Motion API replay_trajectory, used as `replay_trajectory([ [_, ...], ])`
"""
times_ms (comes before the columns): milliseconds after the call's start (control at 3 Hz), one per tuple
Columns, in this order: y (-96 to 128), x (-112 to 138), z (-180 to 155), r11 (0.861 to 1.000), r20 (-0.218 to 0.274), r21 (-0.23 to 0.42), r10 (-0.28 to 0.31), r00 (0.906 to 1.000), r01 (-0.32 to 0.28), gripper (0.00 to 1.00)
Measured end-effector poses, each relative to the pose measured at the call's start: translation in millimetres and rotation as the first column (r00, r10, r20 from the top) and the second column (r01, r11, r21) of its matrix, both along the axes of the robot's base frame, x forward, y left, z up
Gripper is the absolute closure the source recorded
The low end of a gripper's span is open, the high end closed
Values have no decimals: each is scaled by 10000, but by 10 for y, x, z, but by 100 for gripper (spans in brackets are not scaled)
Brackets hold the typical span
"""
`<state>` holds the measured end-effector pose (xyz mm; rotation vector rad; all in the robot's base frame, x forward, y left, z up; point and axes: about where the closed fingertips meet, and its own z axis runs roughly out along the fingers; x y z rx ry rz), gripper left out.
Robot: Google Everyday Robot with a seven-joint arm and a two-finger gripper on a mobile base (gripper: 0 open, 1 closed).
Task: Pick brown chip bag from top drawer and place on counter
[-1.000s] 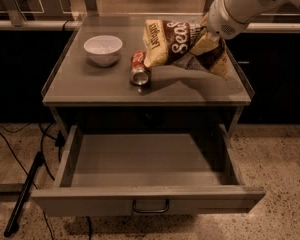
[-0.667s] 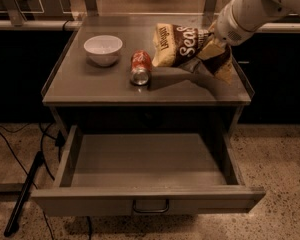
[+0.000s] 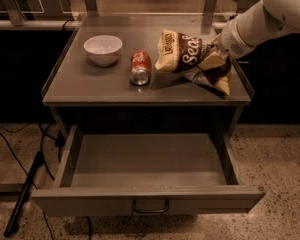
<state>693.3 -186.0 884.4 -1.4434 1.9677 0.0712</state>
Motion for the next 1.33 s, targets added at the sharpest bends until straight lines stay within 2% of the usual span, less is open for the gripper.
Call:
replay_trajectory([
  [333, 92, 3, -111, 9969, -170, 774, 125, 9998, -111, 97],
  [1333, 92, 3, -111, 9969, -171, 774, 126, 9998, -112, 27],
])
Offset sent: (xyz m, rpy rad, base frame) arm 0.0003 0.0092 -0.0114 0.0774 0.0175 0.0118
